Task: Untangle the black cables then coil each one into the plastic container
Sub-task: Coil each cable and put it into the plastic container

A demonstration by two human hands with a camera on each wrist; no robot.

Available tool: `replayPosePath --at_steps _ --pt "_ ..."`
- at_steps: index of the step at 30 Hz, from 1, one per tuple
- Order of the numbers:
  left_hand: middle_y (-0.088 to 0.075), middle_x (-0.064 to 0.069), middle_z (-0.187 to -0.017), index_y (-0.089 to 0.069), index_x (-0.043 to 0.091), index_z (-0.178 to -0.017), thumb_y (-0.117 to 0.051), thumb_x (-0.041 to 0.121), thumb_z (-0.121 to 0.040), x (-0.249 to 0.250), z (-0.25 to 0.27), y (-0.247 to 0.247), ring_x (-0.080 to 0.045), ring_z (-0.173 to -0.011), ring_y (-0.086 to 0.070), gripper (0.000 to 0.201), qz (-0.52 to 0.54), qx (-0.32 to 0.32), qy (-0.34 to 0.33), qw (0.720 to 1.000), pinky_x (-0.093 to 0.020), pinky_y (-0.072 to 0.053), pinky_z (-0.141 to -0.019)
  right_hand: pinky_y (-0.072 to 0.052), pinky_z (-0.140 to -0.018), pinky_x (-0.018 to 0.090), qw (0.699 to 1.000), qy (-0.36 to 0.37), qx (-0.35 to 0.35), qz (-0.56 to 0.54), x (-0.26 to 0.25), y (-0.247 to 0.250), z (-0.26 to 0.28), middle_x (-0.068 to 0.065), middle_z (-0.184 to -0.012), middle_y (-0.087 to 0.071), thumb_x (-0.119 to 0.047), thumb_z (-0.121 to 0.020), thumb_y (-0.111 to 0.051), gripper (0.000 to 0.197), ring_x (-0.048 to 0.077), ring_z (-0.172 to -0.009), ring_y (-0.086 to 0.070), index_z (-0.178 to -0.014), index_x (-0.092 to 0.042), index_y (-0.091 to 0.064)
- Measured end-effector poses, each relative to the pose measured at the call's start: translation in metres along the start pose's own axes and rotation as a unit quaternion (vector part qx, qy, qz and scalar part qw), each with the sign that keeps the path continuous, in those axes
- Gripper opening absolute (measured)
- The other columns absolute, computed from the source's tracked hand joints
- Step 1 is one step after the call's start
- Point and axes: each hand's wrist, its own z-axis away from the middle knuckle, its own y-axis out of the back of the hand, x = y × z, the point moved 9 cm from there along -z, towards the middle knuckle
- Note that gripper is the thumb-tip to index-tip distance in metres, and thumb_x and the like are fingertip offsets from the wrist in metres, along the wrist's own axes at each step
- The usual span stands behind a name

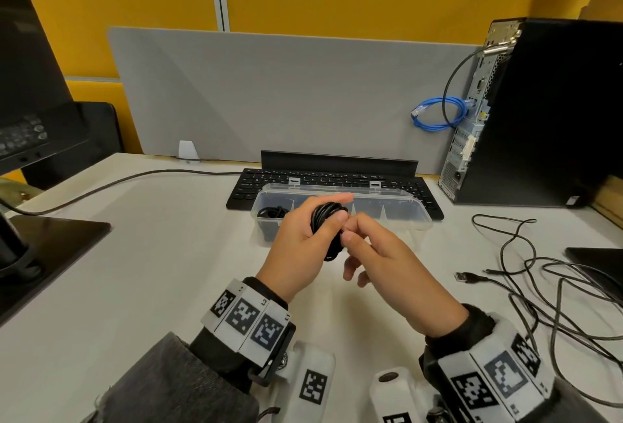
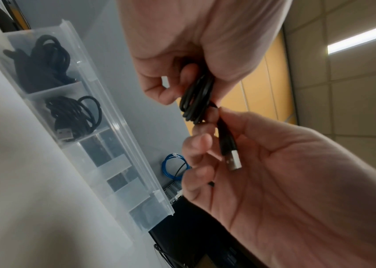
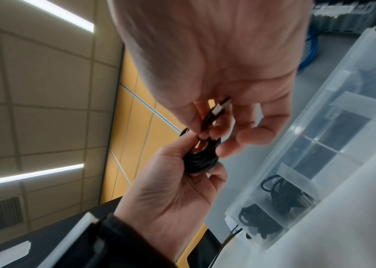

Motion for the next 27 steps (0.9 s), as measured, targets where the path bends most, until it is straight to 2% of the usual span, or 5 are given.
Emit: replayPosePath --at_steps 5,16,19,23,27 --pt "-0.065 0.008 -0.095 -0.066 0.024 -0.098 -0.054 0.019 -0.092 -0.001 -0.001 0.005 0.001 -0.089 -0.059 0.014 -0.027 0.033 0.002 0.999 -0.010 -0.045 -0.078 -0.030 -0.056 0.023 1.000 -0.007 -0.029 -0.004 -0.001 0.002 0.000 -0.014 -0.051 -0.039 -0.013 -0.097 -0.038 0.023 0.006 -0.053 -0.034 -0.074 -0.016 -0.042" --pt "-0.064 -0.003 -0.087 -0.061 0.013 -0.096 -0.050 0.025 -0.094 -0.003 -0.001 0.004 -0.013 -0.081 -0.060 0.016 -0.015 0.029 0.015 0.999 -0.024 -0.050 -0.076 -0.030 -0.052 0.018 0.987 0.079 0.009 0.137 -0.018 0.004 0.006 -0.018 -0.054 -0.049 -0.030 -0.097 -0.039 0.027 0.004 -0.054 -0.043 -0.071 -0.033 -0.043" --pt "-0.061 0.002 -0.080 -0.059 0.011 -0.094 -0.052 0.023 -0.093 -0.001 -0.001 0.005 -0.008 -0.074 -0.059 0.015 -0.027 0.032 0.002 0.999 -0.024 -0.050 -0.072 -0.032 -0.056 0.023 0.950 0.108 0.017 0.294 -0.020 0.013 0.006 -0.016 -0.057 -0.045 -0.037 -0.097 -0.038 0.022 0.005 -0.060 -0.044 -0.078 -0.032 -0.048" --pt "-0.066 -0.001 -0.071 -0.056 0.002 -0.095 -0.050 0.020 -0.094 0.010 0.000 -0.004 -0.017 -0.060 -0.067 0.020 0.049 -0.031 0.000 0.998 -0.023 -0.052 -0.065 -0.030 -0.066 0.032 0.850 0.204 0.172 0.454 -0.048 0.047 0.016 -0.009 -0.084 -0.051 -0.047 -0.090 -0.036 0.031 0.015 -0.083 -0.040 -0.083 -0.035 -0.064" --pt "-0.067 -0.001 -0.084 -0.063 0.013 -0.092 -0.047 0.038 -0.084 0.005 0.001 -0.005 -0.021 -0.083 -0.065 0.031 0.153 -0.043 0.037 0.987 -0.032 -0.055 -0.081 -0.036 -0.067 0.032 0.863 0.239 0.197 0.398 -0.045 0.052 0.008 0.000 -0.090 -0.053 -0.044 -0.088 -0.042 0.032 0.015 -0.088 -0.036 -0.092 -0.029 -0.070"
